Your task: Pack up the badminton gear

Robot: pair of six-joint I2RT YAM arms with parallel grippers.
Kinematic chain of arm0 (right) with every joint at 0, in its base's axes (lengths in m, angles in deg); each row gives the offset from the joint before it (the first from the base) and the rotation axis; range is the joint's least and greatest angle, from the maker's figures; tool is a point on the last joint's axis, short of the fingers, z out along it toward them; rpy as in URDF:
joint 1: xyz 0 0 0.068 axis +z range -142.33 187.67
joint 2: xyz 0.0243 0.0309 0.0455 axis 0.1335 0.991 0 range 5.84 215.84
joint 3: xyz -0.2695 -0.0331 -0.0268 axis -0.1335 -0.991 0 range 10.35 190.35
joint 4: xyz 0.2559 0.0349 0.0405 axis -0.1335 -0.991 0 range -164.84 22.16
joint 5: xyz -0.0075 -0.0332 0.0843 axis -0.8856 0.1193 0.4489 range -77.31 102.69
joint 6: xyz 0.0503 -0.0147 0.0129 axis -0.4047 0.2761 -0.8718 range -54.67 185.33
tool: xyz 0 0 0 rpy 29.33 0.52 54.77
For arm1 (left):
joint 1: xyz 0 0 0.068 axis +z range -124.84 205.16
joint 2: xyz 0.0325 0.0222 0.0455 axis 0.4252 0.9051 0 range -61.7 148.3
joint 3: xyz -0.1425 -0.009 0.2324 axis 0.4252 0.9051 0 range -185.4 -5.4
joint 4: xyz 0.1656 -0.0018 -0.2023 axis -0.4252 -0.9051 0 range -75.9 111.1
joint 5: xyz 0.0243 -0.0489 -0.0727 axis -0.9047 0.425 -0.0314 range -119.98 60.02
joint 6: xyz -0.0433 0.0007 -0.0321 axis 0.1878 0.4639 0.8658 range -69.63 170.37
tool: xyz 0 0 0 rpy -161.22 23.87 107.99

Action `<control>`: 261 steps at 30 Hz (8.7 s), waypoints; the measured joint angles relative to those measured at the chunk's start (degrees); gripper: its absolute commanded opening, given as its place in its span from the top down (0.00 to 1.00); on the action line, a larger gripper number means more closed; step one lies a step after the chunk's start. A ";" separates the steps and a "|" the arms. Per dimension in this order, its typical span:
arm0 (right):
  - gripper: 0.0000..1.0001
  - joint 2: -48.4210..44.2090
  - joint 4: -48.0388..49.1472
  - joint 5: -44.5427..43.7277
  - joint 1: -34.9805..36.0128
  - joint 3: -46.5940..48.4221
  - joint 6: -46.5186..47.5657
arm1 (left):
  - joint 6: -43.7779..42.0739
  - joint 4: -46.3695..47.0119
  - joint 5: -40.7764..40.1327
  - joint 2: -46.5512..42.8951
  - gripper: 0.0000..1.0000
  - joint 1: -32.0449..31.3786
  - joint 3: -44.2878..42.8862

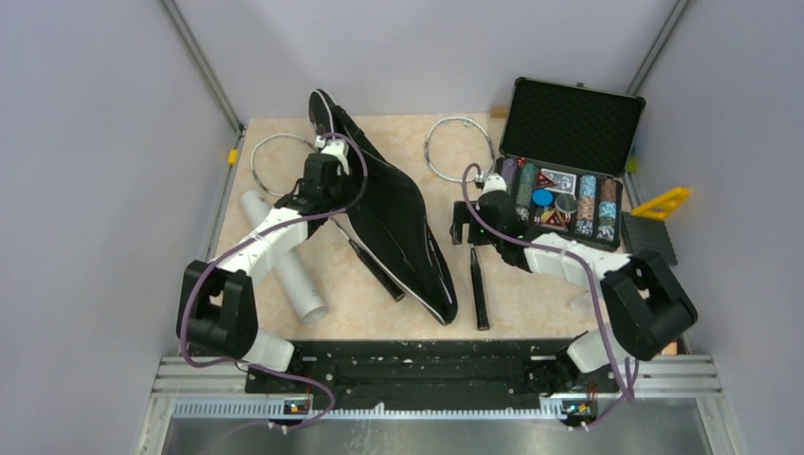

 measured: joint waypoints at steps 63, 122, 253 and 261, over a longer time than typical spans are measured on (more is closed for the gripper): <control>1.00 1.49 0.24 -23.17 8.11 15.26 34.21 | -5.95 -15.93 -1.51 23.04 1.00 4.68 -34.25; 1.00 37.29 -17.42 0.66 13.16 54.31 3.37 | 13.42 32.74 39.95 6.05 1.00 7.52 8.94; 0.44 18.60 0.31 -2.14 8.35 23.26 15.82 | 6.05 19.78 32.17 -6.14 1.00 -1.66 16.39; 1.00 13.46 -2.73 -2.34 8.00 17.79 13.62 | 5.84 19.15 29.92 -6.16 1.00 -1.90 16.39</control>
